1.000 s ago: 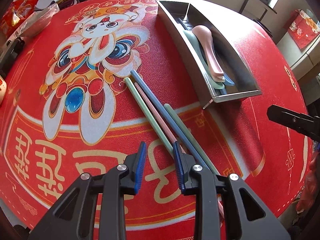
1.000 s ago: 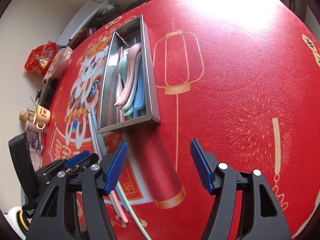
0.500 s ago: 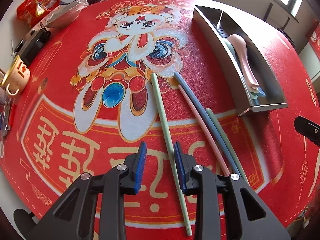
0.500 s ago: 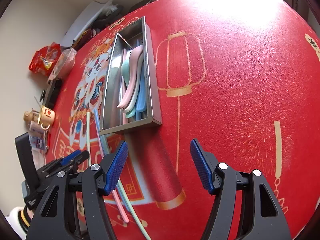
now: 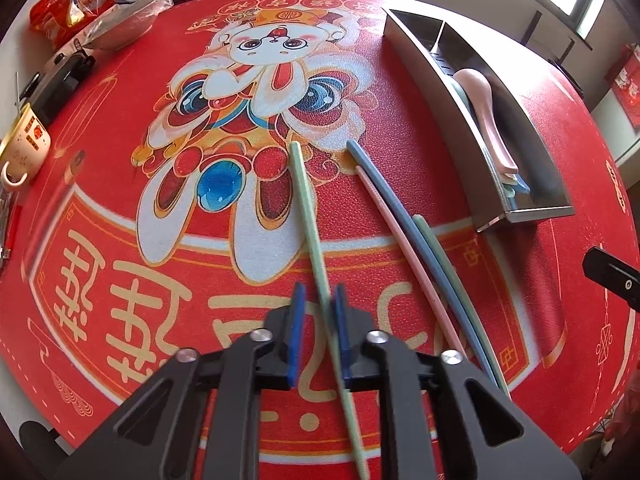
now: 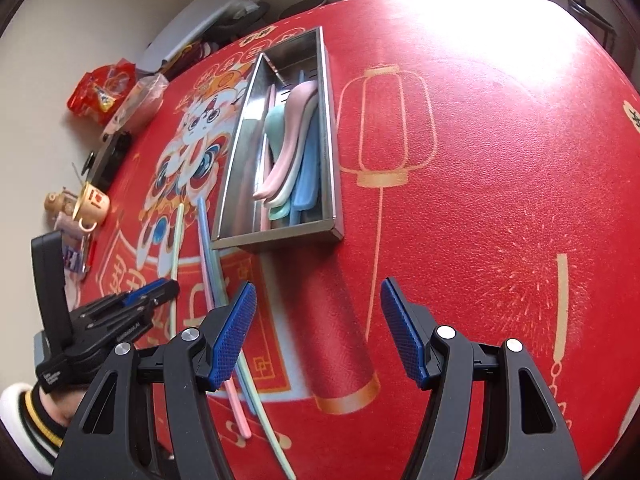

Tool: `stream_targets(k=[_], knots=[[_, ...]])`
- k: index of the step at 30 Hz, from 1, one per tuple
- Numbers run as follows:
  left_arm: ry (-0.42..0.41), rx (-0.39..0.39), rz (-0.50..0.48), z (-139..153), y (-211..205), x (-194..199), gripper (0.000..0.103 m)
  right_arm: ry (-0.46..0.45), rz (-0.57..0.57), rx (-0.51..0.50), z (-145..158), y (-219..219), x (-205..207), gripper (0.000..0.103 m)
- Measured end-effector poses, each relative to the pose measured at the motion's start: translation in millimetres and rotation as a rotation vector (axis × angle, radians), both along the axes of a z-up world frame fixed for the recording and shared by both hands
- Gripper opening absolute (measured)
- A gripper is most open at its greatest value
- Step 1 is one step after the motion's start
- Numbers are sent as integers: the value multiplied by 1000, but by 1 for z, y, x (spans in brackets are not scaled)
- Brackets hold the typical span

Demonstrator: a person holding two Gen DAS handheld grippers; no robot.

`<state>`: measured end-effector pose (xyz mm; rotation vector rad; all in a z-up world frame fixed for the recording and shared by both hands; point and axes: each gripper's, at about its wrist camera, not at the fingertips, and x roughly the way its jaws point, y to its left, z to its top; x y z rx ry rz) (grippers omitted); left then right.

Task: Organize utensils
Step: 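Grasp a green chopstick with the right gripper while the left gripper lifts its green chopstick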

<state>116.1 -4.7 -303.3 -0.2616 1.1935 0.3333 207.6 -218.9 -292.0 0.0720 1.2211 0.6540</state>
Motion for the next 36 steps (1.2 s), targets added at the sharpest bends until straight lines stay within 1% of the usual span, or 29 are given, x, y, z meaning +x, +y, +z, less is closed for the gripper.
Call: stream_targets(k=[2, 5, 7, 11, 13, 22, 29, 32, 36], knots=[[-8, -27, -2, 0, 5, -3, 6, -35, 56, -25, 1, 9, -8, 63], [-11, -38, -9, 0, 9, -7, 6, -80, 145, -71, -1, 27, -20, 62], [-10, -40, -13, -1, 12, -9, 6, -79, 181, -82, -3, 37, -26, 54], [-23, -51, -25, -1, 17, -15, 7, -78, 223, -117, -9, 54, -32, 46], [-27, -49, -36, -1, 19, -17, 7, -77, 241, -141, -13, 61, -35, 40], [-51, -80, -77, -2, 25, -22, 7, -91, 301, -207, -20, 86, -47, 29], [-67, -119, -89, -3, 31, -24, 8, -88, 308, -232, -25, 89, -51, 25], [-70, -121, -99, -3, 31, -25, 8, -94, 305, -241, -25, 89, -51, 22], [-74, -129, -101, -3, 32, -25, 8, -95, 292, -246, -24, 86, -51, 13]])
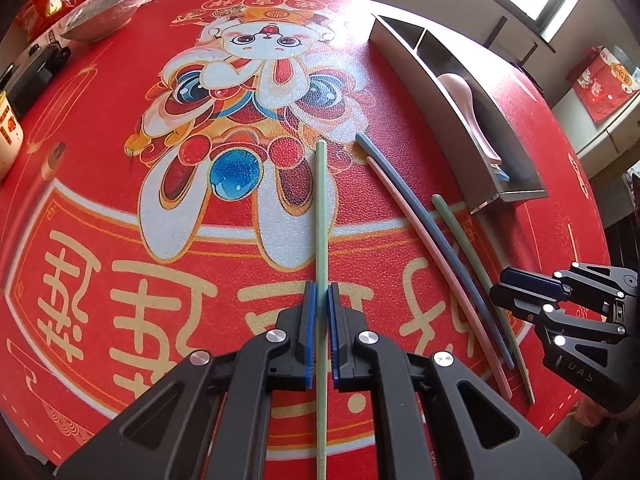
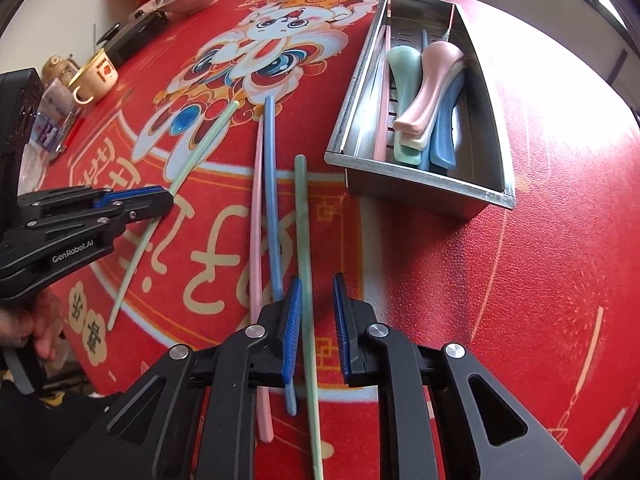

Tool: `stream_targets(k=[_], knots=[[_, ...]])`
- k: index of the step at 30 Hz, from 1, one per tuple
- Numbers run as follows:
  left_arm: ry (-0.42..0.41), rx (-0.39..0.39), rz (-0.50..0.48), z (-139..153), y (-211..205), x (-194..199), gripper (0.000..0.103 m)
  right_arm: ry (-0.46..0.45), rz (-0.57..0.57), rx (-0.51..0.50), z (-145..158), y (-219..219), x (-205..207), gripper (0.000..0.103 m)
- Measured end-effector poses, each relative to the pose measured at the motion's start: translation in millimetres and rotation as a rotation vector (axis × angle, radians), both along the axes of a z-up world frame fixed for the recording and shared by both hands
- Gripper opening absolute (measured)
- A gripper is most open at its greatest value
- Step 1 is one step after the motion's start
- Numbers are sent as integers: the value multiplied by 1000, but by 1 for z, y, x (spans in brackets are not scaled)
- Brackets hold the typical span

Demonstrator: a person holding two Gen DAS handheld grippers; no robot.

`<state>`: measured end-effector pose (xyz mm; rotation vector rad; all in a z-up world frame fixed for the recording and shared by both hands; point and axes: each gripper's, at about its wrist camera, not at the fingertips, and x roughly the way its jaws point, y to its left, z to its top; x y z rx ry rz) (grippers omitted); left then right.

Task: Organize utensils
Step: 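Grasp a green chopstick with the right gripper while the left gripper lifts its green chopstick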

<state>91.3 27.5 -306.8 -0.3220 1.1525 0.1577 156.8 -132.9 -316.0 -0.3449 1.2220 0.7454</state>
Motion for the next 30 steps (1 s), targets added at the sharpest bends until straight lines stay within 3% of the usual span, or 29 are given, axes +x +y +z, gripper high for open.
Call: stream_targets(k=[30], knots=[[-18, -34, -11, 0, 4, -2, 8, 19, 12, -43, -3, -18, -15, 6]])
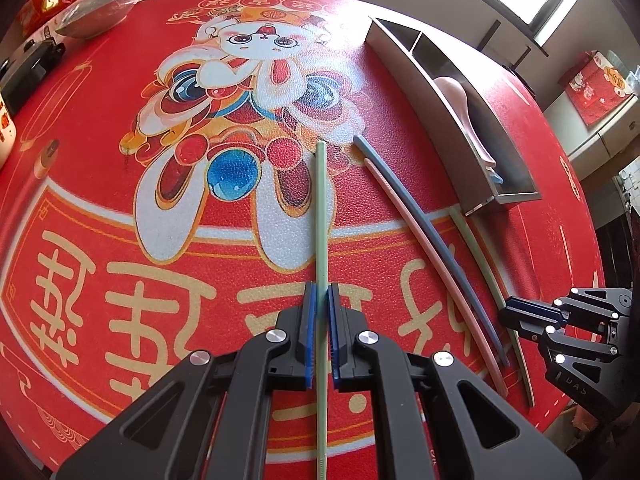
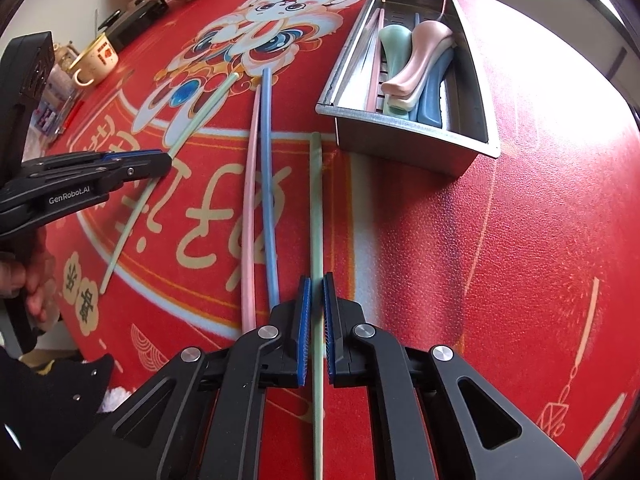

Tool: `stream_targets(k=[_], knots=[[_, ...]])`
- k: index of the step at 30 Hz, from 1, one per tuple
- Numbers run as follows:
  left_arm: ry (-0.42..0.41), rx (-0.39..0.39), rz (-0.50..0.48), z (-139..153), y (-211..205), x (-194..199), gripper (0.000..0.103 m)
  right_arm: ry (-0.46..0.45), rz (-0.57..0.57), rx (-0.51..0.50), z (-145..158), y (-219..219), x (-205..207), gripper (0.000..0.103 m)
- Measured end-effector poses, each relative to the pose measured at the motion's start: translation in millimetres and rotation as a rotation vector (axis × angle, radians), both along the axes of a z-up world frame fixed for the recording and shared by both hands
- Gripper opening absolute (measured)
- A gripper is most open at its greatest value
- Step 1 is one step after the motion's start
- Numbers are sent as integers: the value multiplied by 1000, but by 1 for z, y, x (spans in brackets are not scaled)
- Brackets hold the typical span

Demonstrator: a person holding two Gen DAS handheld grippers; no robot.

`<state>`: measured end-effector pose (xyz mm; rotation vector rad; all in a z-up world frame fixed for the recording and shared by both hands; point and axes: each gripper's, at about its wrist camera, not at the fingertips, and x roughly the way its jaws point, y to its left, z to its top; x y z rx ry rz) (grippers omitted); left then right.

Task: Organize utensils
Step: 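Grasp a green chopstick with the right gripper while the left gripper lifts its green chopstick, then lower the green chopstick into the steel tray and open the right gripper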

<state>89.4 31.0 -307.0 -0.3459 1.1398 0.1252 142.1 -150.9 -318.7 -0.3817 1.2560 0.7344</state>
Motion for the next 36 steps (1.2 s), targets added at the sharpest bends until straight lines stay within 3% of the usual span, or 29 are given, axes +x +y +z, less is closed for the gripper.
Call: stream_targets(k=[15, 19, 30, 36], knots=[[3, 7, -2, 1, -1, 0, 8, 42, -27, 54, -2, -15, -2, 6], [3, -44, 16, 0, 5, 0, 6, 51, -40, 77, 0, -19, -1, 6], [-60, -29, 63, 21, 14, -11, 6, -9, 12, 186, 36, -10, -3, 6], [-98, -20, 99, 36, 28, -15, 6, 5, -61, 289, 63, -11, 25, 6]])
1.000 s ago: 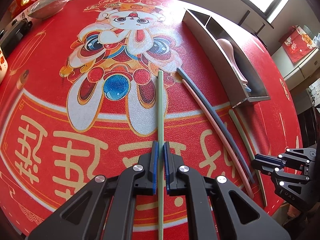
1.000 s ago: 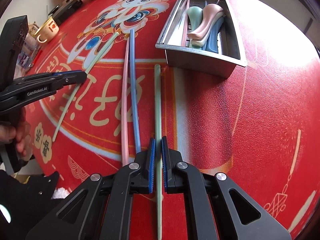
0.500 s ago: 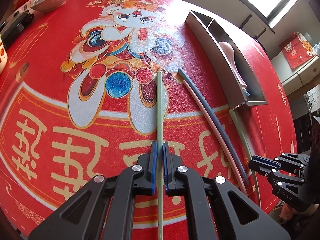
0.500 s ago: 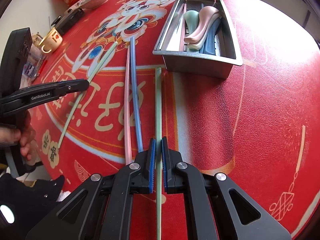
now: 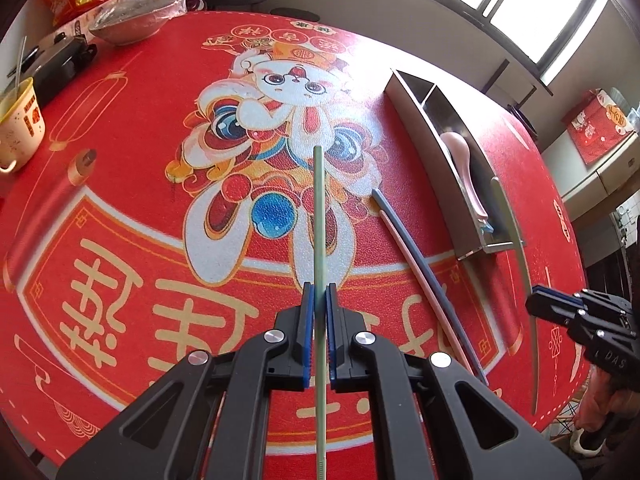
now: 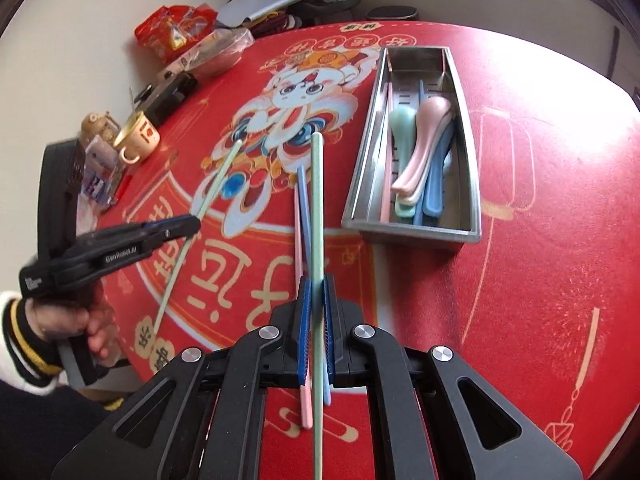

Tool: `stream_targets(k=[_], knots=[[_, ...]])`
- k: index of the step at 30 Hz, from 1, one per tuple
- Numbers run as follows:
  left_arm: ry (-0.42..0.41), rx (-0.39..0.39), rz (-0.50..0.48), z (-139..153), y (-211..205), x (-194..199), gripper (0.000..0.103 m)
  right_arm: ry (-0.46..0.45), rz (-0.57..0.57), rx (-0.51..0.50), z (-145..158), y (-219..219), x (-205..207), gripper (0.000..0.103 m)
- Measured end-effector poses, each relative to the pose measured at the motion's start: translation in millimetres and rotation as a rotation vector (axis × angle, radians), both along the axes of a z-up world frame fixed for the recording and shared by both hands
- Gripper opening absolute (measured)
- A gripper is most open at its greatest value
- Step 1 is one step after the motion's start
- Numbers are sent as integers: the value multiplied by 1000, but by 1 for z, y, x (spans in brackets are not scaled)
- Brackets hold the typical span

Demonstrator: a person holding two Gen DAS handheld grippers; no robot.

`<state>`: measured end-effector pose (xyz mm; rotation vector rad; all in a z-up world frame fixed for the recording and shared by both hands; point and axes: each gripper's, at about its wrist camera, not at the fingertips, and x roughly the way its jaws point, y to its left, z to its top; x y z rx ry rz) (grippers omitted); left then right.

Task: Organize utensils
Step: 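Lower the green chopstick into the steel tray and open the right gripper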

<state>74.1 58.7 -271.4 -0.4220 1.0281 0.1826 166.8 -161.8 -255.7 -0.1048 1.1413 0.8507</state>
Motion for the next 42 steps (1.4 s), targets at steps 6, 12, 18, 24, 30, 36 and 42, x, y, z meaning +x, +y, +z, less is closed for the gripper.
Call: stream_targets(k=[6, 12, 18, 24, 30, 36, 42], knots=[[-26, 7, 25, 11, 10, 0, 6, 2, -96, 55, 19, 7, 53, 6], [-36, 3, 37, 16, 16, 4, 6, 12, -191, 85, 16, 26, 109, 6], [-37, 4, 53, 21, 23, 12, 6, 25, -230, 81, 1, 55, 150, 6], [-40, 7, 80, 25, 33, 15, 6, 47, -238, 34, -23, 69, 168, 6], [-34, 3, 93, 25, 36, 19, 6, 118, -254, 28, -42, 69, 170, 6], [-42, 6, 73, 30, 29, 27, 6, 145, -239, 23, -46, 72, 165, 6], [-58, 6, 46, 40, 17, 39, 6, 103, -243, 30, -29, 57, 154, 8]])
